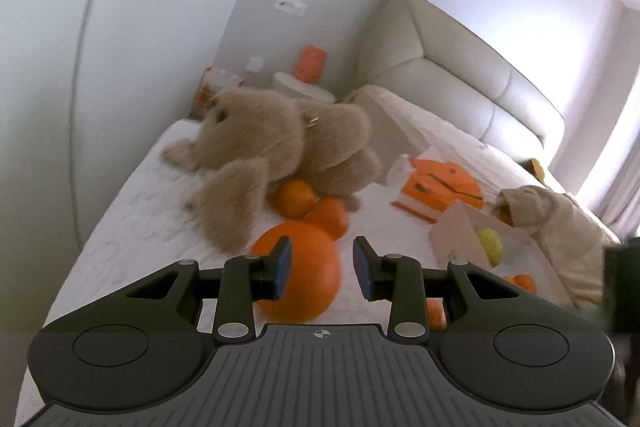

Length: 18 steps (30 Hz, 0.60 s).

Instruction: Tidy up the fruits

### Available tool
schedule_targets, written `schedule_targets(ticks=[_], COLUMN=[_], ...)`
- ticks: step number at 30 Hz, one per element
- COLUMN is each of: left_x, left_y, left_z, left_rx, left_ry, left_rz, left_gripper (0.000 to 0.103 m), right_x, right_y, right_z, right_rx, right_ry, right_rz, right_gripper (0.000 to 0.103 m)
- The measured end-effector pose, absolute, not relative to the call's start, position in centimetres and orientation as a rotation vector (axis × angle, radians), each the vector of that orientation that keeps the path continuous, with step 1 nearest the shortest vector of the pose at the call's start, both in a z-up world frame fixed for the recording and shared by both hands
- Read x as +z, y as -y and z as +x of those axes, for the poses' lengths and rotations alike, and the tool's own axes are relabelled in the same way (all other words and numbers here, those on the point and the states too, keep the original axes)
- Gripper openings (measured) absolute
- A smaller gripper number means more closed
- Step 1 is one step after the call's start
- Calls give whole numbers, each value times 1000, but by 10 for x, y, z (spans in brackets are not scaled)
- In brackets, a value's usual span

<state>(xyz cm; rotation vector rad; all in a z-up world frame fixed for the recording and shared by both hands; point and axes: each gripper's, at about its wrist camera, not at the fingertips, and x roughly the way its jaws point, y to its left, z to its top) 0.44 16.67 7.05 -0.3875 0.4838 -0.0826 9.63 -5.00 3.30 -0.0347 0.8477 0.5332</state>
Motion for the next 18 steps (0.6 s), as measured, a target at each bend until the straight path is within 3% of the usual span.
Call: schedule_targets(ticks=[7, 18], left_x=[90, 77], left_y=[-128, -74], left_z=[66, 132], left_rx=[-58, -26], left_ry=[-573, -679], left_rz=[-217, -25], left_gripper=[37, 38], right_x=[28, 8], right_y=[88, 161], right_z=[39, 22], right_rx=[482, 297], right_ry=[-767, -717], right_rz=[-31, 1], right_gripper=[43, 44])
